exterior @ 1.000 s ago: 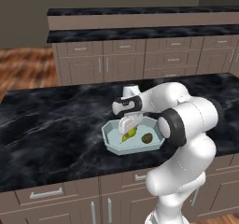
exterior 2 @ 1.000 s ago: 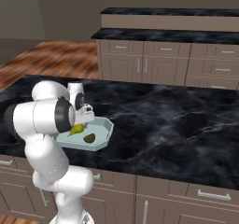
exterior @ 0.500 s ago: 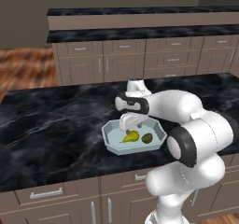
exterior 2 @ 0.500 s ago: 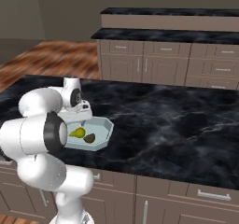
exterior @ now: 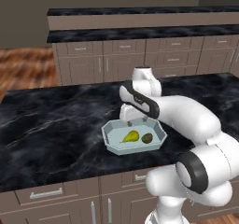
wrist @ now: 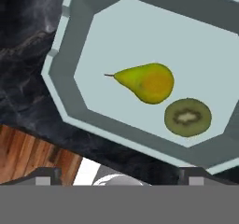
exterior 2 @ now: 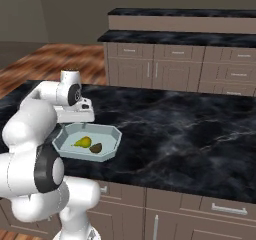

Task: Pick the pear and kiwi from the fridge and place them inside the tupperware on the counter.

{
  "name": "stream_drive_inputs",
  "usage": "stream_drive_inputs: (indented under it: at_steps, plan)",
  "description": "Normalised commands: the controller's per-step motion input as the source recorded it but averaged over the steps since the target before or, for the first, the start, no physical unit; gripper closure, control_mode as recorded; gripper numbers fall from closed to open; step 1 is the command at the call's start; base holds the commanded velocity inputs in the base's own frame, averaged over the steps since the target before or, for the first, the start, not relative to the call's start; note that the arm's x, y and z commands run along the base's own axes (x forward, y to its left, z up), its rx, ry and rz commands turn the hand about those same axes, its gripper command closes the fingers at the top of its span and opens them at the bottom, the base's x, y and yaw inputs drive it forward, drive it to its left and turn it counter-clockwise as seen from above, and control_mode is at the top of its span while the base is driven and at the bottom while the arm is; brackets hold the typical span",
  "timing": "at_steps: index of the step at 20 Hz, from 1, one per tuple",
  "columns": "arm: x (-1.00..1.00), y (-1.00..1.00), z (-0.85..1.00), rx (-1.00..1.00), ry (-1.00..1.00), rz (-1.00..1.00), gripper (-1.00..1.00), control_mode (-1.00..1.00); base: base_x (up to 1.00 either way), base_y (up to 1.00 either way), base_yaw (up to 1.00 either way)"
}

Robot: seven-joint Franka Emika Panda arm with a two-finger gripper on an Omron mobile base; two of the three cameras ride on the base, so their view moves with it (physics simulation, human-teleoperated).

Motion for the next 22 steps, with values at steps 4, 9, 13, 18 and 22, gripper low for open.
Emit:
stream_drive_inputs:
  at_steps: [4, 9, 13, 18, 22]
  plan:
    - [-0.52, 0.00, 0.69, 0.00, -0.12, -0.22, -1.00, -1.00, 0.00, 0.00, 0.00]
    - [-0.49, 0.00, 0.67, 0.00, -0.10, -0.23, -1.00, -1.00, 0.00, 0.00, 0.00]
    - [-0.47, 0.00, 0.59, 0.00, -0.04, -0.24, -1.00, -1.00, 0.00, 0.00, 0.00]
    - [-0.49, -0.01, 0.41, 0.00, -0.22, -0.21, -1.00, -1.00, 0.00, 0.00, 0.00]
    - [-0.50, -0.01, 0.07, 0.00, -0.32, -0.18, -1.00, -1.00, 0.00, 0.00, 0.00]
